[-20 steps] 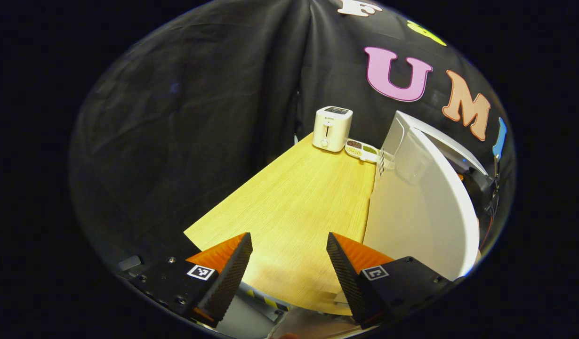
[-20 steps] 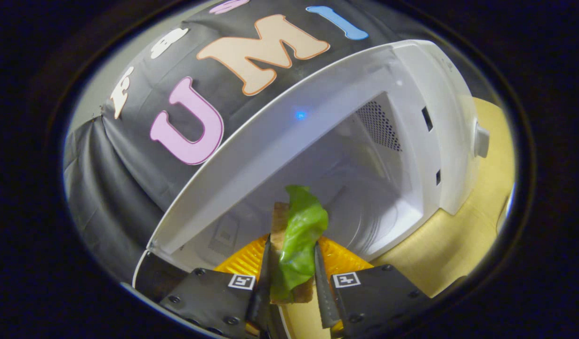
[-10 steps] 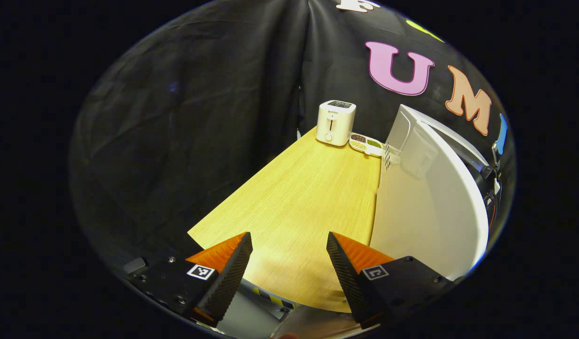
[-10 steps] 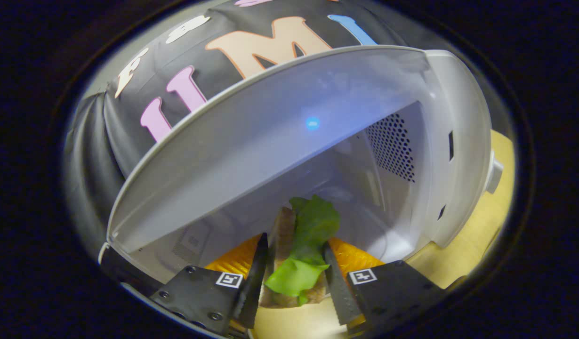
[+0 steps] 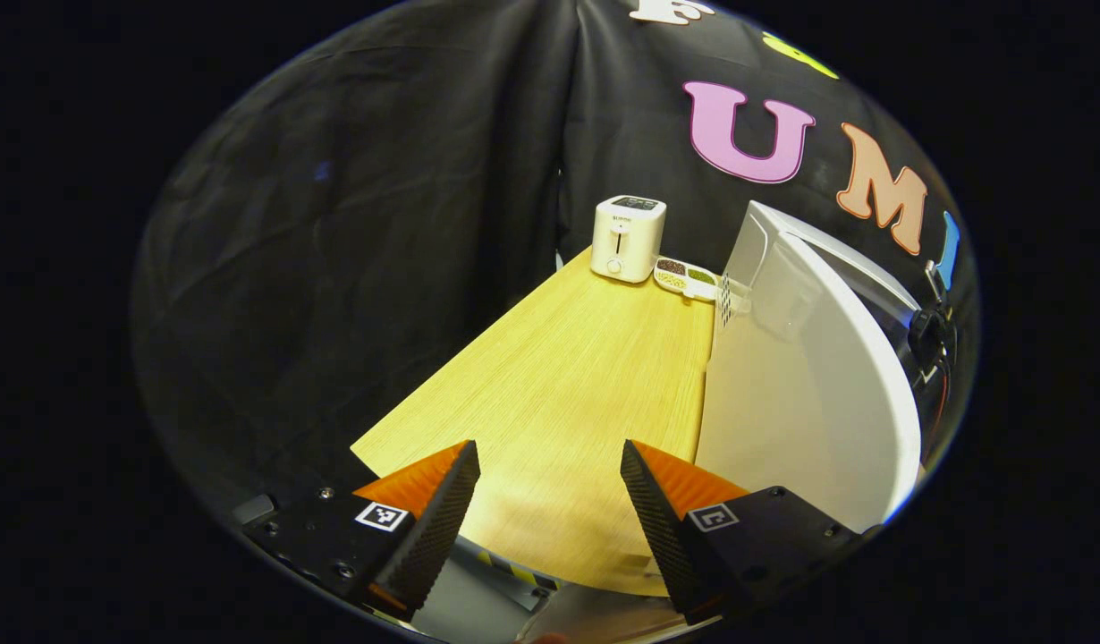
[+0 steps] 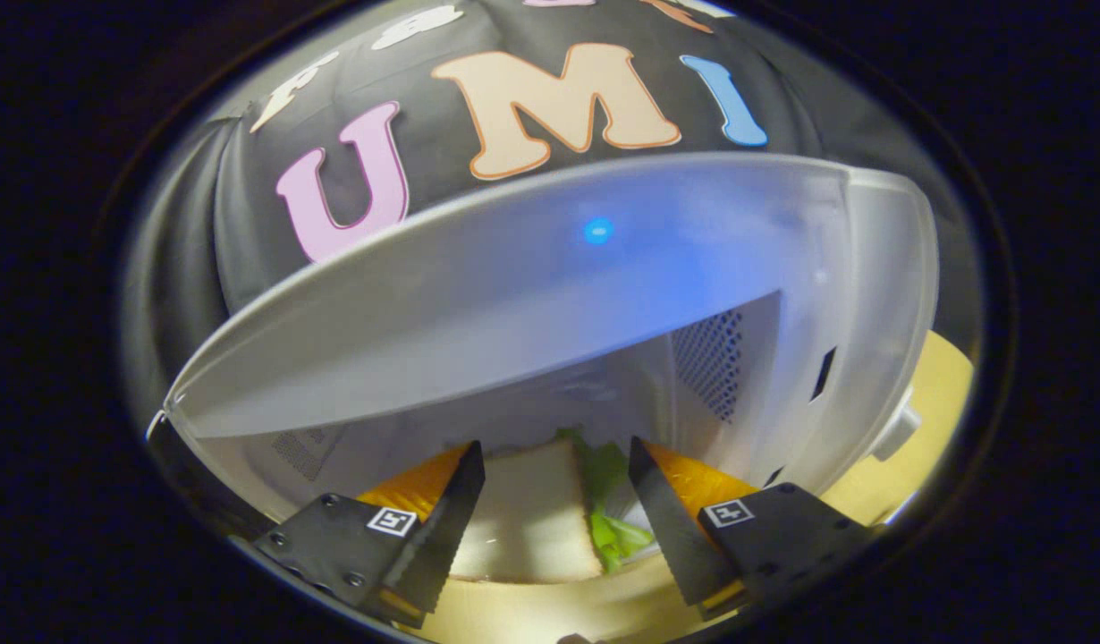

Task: Open the microwave oven with the left hand, put the food in, and close the microwave oven.

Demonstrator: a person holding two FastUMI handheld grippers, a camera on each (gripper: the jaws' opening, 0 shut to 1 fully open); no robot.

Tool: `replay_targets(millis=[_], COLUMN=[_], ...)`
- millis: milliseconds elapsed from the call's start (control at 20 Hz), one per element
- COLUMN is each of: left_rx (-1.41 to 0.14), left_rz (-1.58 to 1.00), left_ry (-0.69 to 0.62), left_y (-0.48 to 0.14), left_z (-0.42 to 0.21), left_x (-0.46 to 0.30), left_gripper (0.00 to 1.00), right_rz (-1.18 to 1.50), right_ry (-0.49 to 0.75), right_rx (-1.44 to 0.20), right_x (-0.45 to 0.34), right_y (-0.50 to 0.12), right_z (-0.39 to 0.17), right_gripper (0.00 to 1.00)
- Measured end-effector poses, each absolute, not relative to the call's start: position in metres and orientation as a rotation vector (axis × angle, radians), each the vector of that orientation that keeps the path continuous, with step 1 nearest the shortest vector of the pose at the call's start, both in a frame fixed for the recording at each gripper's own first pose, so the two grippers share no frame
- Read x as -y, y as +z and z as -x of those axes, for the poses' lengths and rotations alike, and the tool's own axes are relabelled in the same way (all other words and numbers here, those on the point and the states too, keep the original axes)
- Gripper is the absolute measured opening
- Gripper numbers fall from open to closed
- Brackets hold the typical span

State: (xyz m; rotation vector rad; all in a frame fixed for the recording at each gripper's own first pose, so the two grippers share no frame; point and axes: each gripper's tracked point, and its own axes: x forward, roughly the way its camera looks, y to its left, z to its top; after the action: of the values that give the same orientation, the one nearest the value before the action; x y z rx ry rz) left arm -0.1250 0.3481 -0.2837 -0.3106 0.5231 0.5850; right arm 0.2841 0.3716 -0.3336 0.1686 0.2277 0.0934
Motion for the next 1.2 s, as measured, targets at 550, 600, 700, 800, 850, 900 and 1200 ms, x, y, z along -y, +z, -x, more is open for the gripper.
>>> replay_targets(millis=[550,600,700,800,850,900,1200], left_rx=[-0.472,-0.469,-0.468,-0.467,-0.469,-0.467,-0.458], left_rz=[0.284,0.283,0.267,0.244,0.231,0.226,0.123], left_ry=[0.430,0.405,0.362,0.343,0.349,0.335,0.210], left_y=[-0.276,-0.275,-0.273,-0.272,-0.272,-0.273,-0.268], left_z=[0.111,0.111,0.110,0.110,0.112,0.111,0.118], left_x=[-0.325,-0.320,-0.315,-0.314,-0.316,-0.314,-0.303], left_gripper=[0.83,0.80,0.70,0.45,0.23,0.02,0.01], right_rz=[-0.012,-0.012,-0.023,-0.030,-0.024,-0.012,0.016], right_ry=[0.180,0.187,0.189,0.188,0.185,0.181,0.155], right_rx=[-0.222,-0.221,-0.210,-0.193,-0.185,-0.176,-0.142], right_x=[-0.354,-0.351,-0.344,-0.336,-0.330,-0.323,-0.283], right_y=[-0.294,-0.289,-0.276,-0.263,-0.257,-0.251,-0.224], right_z=[-0.188,-0.179,-0.162,-0.146,-0.139,-0.132,-0.102], right_gripper=[0.92,0.92,1.00,0.92,0.92,1.00,0.92])
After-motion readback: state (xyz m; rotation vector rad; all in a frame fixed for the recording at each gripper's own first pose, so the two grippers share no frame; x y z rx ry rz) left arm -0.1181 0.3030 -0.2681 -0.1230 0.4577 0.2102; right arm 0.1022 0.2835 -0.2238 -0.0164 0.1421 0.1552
